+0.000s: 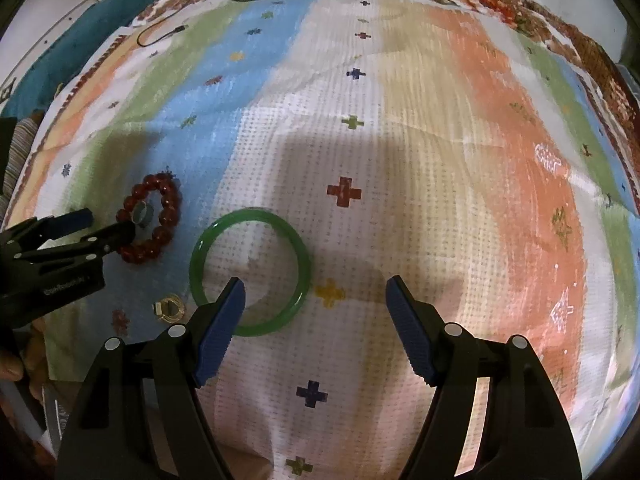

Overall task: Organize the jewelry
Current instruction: 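Grasp the dark red bead bracelet with left tool while right tool grasps the jade bangle, then lift both items and carry them over the silver tin, then lower both items into the tin and open both tools, then move both tools toward the gold charm and silver ring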

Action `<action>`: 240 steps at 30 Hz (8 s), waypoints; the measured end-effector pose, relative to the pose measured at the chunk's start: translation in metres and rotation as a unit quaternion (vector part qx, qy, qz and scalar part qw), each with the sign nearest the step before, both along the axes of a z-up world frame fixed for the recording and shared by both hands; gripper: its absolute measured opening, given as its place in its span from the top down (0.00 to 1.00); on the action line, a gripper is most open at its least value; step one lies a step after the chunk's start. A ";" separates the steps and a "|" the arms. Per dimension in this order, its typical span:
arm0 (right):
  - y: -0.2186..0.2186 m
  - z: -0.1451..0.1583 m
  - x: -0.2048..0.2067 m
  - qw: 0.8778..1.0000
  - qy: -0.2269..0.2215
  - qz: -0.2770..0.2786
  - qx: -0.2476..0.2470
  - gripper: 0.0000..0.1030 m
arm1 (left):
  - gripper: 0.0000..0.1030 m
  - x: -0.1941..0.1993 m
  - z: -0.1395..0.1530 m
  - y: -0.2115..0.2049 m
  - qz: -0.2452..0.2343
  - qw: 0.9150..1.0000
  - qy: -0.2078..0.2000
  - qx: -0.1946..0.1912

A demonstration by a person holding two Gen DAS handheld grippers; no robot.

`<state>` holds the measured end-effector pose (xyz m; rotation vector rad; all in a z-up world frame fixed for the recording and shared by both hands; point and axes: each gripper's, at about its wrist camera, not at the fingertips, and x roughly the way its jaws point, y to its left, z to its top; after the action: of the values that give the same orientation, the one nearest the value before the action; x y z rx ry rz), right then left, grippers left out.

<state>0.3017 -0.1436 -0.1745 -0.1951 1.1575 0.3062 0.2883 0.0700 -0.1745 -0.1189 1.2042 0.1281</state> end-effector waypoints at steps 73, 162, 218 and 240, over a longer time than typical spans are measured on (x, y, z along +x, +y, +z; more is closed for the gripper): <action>-0.006 0.103 -0.093 0.993 -0.112 0.036 0.020 0.91 | 0.87 -0.088 0.128 -0.049 -0.058 0.994 -0.093 0.000; -0.022 0.127 -0.174 0.988 -0.132 0.046 0.058 0.57 | 0.66 -0.173 0.170 -0.047 -0.013 0.990 -0.136 -0.031; 0.044 0.043 -0.072 0.996 0.000 0.080 0.027 0.32 | 0.47 -0.045 0.071 0.010 0.029 0.998 -0.029 -0.047; 0.062 0.020 -0.049 0.997 0.034 0.071 0.024 0.32 | 0.47 -0.012 0.030 0.014 0.005 0.999 0.001 -0.033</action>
<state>0.2529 -0.0818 -0.1545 -0.2263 1.2037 0.4687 0.2764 0.0835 -0.1443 -0.1826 1.2102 0.0962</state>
